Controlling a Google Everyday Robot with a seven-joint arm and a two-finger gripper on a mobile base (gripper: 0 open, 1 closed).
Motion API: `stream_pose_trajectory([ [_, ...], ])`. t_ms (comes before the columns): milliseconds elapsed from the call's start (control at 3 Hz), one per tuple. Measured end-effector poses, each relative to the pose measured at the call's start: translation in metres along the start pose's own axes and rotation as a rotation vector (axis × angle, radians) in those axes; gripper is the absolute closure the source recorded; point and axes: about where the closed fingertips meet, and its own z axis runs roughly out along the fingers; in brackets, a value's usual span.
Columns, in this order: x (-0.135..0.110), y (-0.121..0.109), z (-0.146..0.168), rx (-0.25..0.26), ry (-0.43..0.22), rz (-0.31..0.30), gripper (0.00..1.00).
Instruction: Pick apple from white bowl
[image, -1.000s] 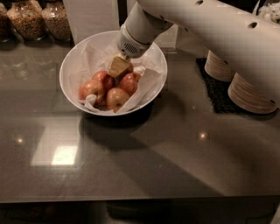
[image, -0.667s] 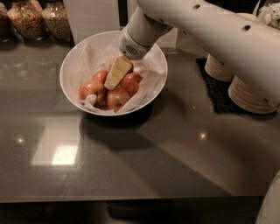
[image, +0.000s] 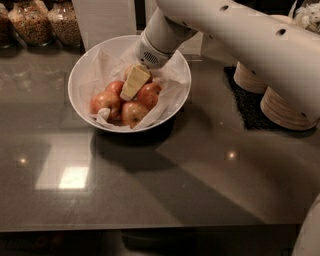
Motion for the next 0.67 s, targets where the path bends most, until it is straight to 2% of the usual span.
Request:
stream_pose_trajectory([
  [667, 0.0, 0.0001, 0.0001, 0.0, 0.0, 0.0, 0.66],
])
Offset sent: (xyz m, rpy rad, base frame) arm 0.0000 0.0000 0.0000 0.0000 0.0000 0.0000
